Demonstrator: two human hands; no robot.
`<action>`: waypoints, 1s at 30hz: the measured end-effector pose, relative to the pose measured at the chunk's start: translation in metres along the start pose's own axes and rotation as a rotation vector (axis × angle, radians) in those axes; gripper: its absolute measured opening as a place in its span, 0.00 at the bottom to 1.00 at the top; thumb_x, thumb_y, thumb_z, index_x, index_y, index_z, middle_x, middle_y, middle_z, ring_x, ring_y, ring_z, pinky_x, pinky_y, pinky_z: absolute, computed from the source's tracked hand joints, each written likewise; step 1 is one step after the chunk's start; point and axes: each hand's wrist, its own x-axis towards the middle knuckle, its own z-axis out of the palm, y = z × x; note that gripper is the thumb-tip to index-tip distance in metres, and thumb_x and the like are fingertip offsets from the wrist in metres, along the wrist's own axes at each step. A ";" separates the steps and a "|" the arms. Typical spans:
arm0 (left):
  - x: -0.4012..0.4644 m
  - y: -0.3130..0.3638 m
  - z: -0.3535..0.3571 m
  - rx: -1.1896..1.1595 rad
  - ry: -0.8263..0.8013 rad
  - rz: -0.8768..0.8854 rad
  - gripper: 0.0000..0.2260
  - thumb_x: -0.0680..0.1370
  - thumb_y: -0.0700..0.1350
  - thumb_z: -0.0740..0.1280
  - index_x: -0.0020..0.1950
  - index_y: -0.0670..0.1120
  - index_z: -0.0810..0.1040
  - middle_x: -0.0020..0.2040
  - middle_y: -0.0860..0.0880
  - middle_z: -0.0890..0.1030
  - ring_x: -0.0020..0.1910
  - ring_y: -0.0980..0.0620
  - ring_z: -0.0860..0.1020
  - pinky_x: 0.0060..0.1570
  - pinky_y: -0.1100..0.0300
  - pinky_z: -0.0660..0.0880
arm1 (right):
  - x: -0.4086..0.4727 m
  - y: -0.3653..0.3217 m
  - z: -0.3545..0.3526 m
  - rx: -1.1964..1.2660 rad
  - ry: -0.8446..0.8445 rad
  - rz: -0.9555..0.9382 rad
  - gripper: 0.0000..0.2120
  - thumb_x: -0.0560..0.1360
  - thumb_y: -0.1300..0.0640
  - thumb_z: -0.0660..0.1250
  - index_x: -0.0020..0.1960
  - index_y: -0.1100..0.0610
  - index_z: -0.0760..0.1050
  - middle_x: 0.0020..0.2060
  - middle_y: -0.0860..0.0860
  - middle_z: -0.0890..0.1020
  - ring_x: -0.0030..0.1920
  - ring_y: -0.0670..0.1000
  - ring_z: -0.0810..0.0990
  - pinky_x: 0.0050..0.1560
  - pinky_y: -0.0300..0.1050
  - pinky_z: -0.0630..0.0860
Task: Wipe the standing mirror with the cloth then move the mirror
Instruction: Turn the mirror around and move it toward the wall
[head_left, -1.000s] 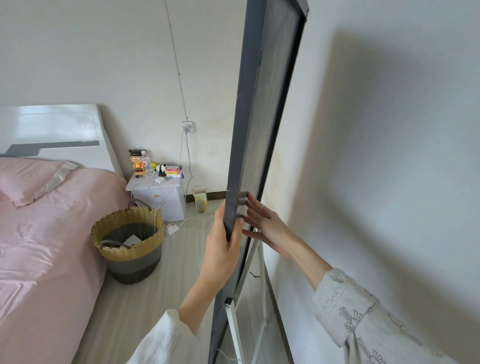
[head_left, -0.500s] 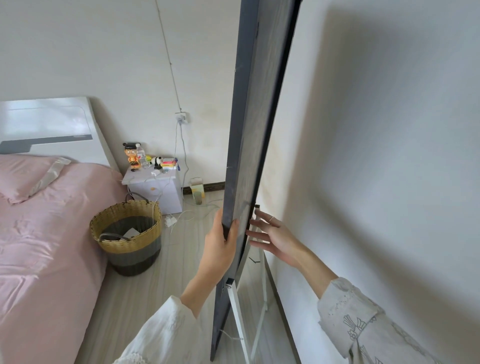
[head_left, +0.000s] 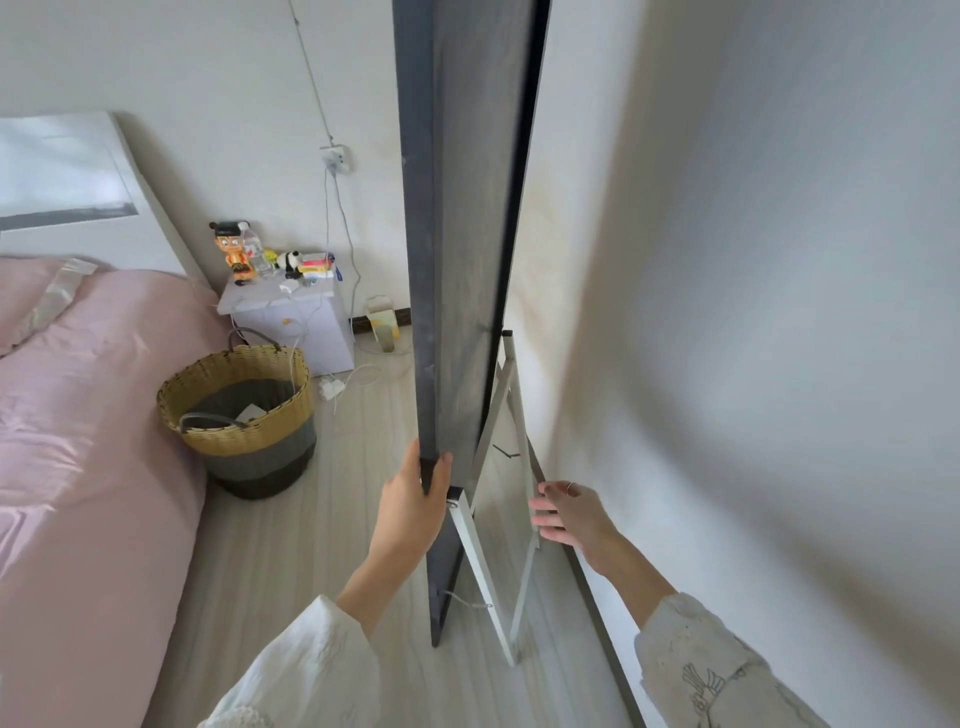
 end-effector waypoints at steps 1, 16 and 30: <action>-0.001 -0.008 0.004 -0.006 -0.001 -0.008 0.10 0.80 0.49 0.56 0.40 0.62 0.62 0.35 0.59 0.71 0.33 0.61 0.70 0.35 0.65 0.69 | 0.005 0.008 0.003 -0.034 -0.003 0.005 0.16 0.80 0.57 0.57 0.65 0.63 0.69 0.53 0.56 0.80 0.53 0.56 0.81 0.58 0.49 0.77; -0.001 -0.201 0.077 0.086 -0.062 0.034 0.07 0.80 0.52 0.54 0.53 0.51 0.65 0.49 0.37 0.78 0.45 0.40 0.77 0.50 0.43 0.76 | 0.100 0.137 0.072 -0.559 -0.349 -0.326 0.17 0.75 0.52 0.65 0.62 0.55 0.68 0.55 0.47 0.77 0.56 0.46 0.75 0.50 0.32 0.71; 0.032 -0.309 0.133 0.083 0.091 0.342 0.22 0.79 0.44 0.59 0.71 0.54 0.57 0.49 0.50 0.79 0.44 0.46 0.79 0.47 0.49 0.79 | 0.171 0.195 0.103 -0.139 -0.142 -0.818 0.15 0.78 0.60 0.57 0.33 0.53 0.59 0.18 0.44 0.62 0.19 0.46 0.60 0.22 0.38 0.61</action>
